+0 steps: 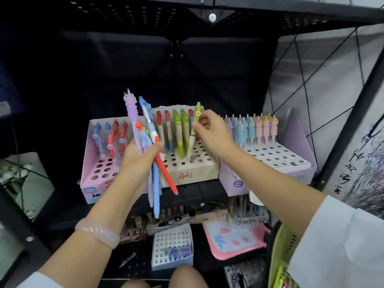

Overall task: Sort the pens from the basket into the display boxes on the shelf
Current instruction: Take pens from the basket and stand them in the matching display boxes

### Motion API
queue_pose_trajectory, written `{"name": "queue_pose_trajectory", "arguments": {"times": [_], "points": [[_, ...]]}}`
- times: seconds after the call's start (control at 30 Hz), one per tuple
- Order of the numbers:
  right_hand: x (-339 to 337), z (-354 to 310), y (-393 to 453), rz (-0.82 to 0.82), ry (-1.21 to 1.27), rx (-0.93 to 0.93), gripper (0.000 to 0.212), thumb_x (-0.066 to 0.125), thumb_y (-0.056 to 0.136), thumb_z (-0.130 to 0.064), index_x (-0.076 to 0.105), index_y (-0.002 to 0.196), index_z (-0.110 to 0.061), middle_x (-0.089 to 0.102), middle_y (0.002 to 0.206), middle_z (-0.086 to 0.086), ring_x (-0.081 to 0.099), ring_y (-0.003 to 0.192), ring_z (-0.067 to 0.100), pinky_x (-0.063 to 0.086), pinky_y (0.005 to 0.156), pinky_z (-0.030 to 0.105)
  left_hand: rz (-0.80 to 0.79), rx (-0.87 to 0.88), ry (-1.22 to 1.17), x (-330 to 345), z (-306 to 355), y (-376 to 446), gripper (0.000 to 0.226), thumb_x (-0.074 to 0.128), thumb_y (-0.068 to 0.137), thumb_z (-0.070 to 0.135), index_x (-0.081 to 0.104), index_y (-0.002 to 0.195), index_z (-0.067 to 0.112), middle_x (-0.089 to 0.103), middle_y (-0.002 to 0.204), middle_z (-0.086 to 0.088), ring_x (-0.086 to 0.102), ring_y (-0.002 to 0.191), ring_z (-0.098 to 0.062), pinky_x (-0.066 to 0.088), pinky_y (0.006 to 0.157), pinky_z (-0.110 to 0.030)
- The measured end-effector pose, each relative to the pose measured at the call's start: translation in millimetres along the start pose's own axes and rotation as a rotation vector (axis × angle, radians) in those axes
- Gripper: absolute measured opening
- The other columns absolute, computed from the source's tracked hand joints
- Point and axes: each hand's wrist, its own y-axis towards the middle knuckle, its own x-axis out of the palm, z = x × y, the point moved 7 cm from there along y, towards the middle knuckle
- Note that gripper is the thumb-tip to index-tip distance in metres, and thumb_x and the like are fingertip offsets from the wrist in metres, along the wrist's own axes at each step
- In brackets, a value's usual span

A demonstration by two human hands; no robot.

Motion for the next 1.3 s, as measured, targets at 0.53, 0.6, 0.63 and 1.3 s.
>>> {"name": "queue_pose_trajectory", "arguments": {"times": [0.53,0.6,0.63,1.3], "points": [[59,-60,-16,-0.127,0.066,-0.094,0.014,0.062,0.088,-0.015,0.049,0.094,-0.014,0.061,0.087,0.001,0.064,0.088,0.019,0.055,0.081,0.037,0.105,0.125,0.030,-61,19,-9,0.007,0.059,0.089,0.018,0.056,0.086,0.023,0.063,0.056,0.011,0.062,0.054,-0.005,0.051,0.051,-0.019],[71,-69,-10,-0.097,-0.024,-0.145,0.017,0.063,0.087,-0.015,0.046,0.091,-0.016,0.058,0.080,-0.006,0.061,0.080,0.013,0.053,0.075,0.030,0.122,0.120,0.024,-81,22,-10,0.007,0.059,0.089,0.018,0.056,0.088,0.025,0.062,0.056,0.013,0.061,0.054,-0.004,0.051,0.052,-0.020],[76,-72,-6,-0.078,-0.087,-0.167,0.018,0.063,0.087,-0.015,0.045,0.090,-0.016,0.057,0.078,-0.007,0.059,0.076,0.011,0.051,0.071,0.027,0.129,0.115,0.022,-90,22,-11,0.008,0.059,0.089,0.018,0.057,0.090,0.026,0.062,0.056,0.014,0.061,0.055,-0.003,0.051,0.052,-0.019],[137,-55,41,-0.068,-0.670,-0.079,0.021,0.048,0.091,-0.002,0.046,0.112,0.001,0.057,0.087,0.012,0.052,0.065,0.021,0.033,0.050,0.025,0.174,0.004,-0.040,-140,8,-11,0.006,0.059,0.090,0.017,0.056,0.087,0.022,0.064,0.070,-0.003,0.060,0.058,-0.024,0.051,0.069,-0.052]]}}
